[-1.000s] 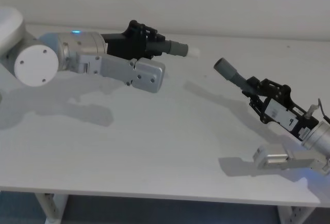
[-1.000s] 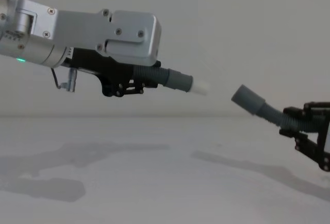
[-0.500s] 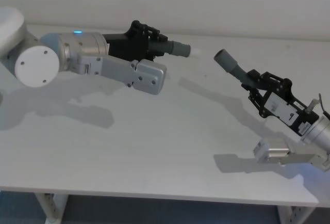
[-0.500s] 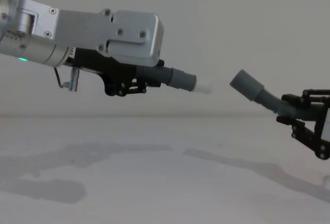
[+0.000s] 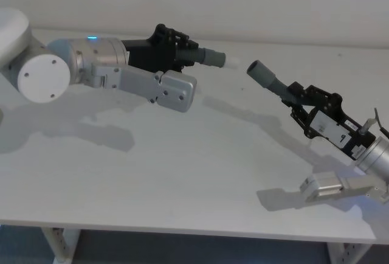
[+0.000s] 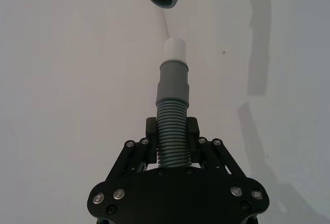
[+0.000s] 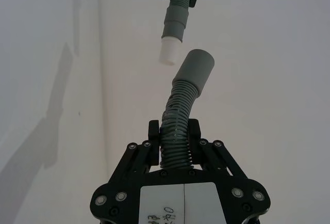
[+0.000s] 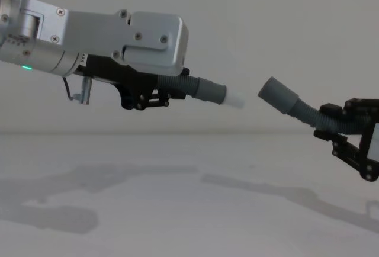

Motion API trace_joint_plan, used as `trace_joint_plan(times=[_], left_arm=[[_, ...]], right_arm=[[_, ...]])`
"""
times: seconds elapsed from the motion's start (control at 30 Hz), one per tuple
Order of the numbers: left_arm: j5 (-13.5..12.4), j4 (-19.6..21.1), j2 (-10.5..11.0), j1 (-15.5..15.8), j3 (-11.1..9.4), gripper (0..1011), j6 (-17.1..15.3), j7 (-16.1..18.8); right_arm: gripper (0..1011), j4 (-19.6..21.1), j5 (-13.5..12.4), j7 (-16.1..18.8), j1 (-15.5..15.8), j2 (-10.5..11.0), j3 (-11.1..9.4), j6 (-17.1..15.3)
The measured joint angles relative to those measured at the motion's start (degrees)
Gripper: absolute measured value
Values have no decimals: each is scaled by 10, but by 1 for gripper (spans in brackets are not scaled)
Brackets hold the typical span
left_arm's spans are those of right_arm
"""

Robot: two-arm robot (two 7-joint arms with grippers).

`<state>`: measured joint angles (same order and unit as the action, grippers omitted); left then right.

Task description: Use both hands to pick up one end of the pipe from the table, align the ends, and insert them.

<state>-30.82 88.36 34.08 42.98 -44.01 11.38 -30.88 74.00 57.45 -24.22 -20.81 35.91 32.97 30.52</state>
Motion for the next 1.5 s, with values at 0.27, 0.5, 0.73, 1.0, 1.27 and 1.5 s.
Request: trace_joint_plan(times=[0.27, 0.5, 0.73, 1.0, 1.27, 1.5], left_arm=[[0, 0, 0, 0, 0, 327, 1, 0], [0, 0, 0, 0, 0, 327, 1, 0], [0, 0, 0, 0, 0, 327, 1, 0], [0, 0, 0, 0, 0, 327, 1, 0], [0, 0, 0, 0, 0, 327, 1, 0], [0, 0, 0, 0, 0, 327, 1, 0]], right_arm=[[315, -6, 17, -18, -5, 1, 4, 6], [315, -8, 24, -27, -7, 1, 6, 9], [315, -10, 29, -31, -8, 2, 7, 11], [316, -11, 32, -34, -9, 2, 8, 12], [316, -37, 60, -24, -29, -18, 16, -8], [315, -48, 67, -11, -38, -30, 18, -21]])
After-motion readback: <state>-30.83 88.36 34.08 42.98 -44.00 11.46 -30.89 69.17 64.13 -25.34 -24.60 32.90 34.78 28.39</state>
